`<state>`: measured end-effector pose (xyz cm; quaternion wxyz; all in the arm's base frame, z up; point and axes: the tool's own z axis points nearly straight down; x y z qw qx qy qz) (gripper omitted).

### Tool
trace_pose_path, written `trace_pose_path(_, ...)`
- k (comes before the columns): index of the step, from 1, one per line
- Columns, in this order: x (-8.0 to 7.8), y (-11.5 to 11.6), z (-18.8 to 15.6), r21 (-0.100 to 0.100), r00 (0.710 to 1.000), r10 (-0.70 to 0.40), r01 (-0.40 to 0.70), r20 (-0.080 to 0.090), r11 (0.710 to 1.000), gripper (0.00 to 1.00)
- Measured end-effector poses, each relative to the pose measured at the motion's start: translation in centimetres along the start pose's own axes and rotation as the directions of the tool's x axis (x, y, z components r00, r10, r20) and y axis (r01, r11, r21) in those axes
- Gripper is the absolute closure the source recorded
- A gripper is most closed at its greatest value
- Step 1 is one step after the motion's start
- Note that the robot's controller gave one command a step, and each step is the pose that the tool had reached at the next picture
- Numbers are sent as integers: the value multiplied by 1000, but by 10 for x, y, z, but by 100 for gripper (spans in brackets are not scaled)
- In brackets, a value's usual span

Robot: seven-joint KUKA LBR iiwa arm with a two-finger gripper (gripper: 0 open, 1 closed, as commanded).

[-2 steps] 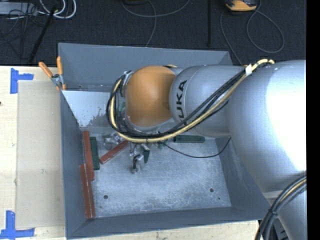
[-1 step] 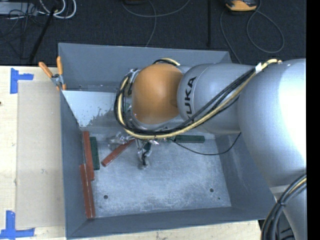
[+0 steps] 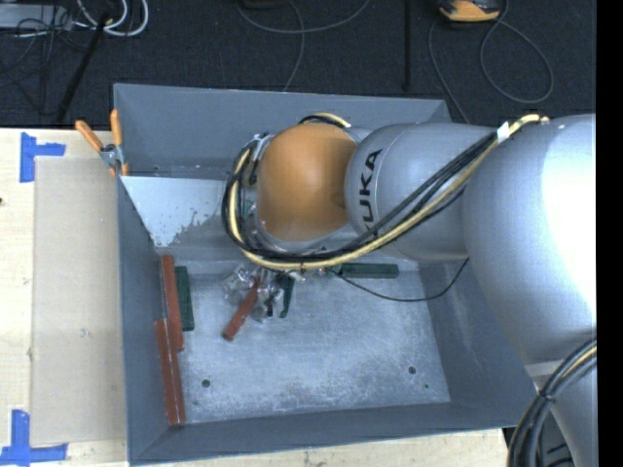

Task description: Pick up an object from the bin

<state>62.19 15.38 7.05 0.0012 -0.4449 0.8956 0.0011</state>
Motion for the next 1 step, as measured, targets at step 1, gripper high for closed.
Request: trace_pose_path(1, -2, 0, -97, 6, 1000, 5, -5, 5, 1000, 100)
